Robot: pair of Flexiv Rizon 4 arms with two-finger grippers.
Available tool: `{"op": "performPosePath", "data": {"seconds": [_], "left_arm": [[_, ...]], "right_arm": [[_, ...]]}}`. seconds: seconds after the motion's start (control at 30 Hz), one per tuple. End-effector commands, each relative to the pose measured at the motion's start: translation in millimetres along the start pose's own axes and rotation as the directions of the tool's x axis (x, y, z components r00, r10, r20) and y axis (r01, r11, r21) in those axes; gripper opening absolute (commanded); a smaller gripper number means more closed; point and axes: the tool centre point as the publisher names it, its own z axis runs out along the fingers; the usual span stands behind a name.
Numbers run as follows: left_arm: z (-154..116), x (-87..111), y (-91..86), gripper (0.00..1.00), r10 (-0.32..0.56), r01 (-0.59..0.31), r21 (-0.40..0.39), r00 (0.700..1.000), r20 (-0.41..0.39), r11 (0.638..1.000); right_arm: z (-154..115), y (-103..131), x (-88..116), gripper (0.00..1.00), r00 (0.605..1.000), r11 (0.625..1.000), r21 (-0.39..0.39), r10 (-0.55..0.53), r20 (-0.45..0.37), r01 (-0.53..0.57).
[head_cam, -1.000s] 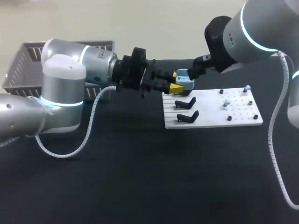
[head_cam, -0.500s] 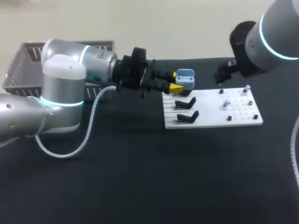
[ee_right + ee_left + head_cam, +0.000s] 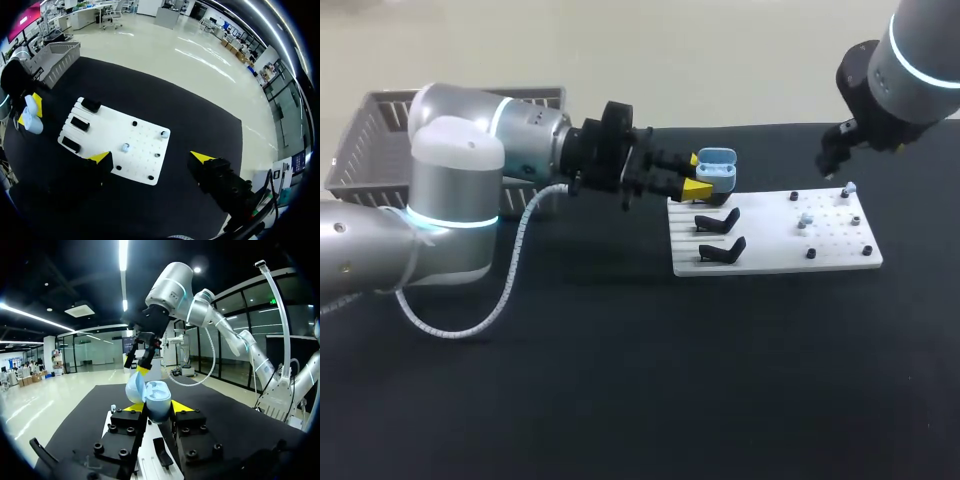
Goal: Pick up each earbud case from the left stands, insert the matching earbuds, close the lid, and place the case in the box.
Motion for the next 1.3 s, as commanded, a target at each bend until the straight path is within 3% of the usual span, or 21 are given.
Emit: {"op": "performPosePath", "data": {"seconds": [0.03, 0.27, 1.13, 1.3], "left_arm": [[0, 0.5, 0.0, 0.0, 0.001, -0.001, -0.002, 1.0, 0.0, 1.0], [0, 0.5, 0.0, 0.0, 0.001, -0.001, -0.002, 1.0, 0.0, 1.0], [0, 0.5, 0.0, 0.0, 0.001, -0.001, -0.002, 1.0, 0.0, 1.0], [0, 0.5, 0.0, 0.0, 0.001, -0.001, -0.002, 1.0, 0.0, 1.0]], "right_arm": [[24, -2, -12, 1.0, 0.996, 1.0, -0.028, -0.016, -0.093, 0.013], [51, -12, -9, 1.0, 0.988, 0.999, -0.046, -0.019, -0.153, 0.012], [104, -22, -5, 1.0, 0.982, 0.998, -0.063, 0.012, -0.186, -0.024], [112, -24, -3, 0.94, 0.979, 0.997, -0.071, 0.01, -0.202, -0.025]]}}
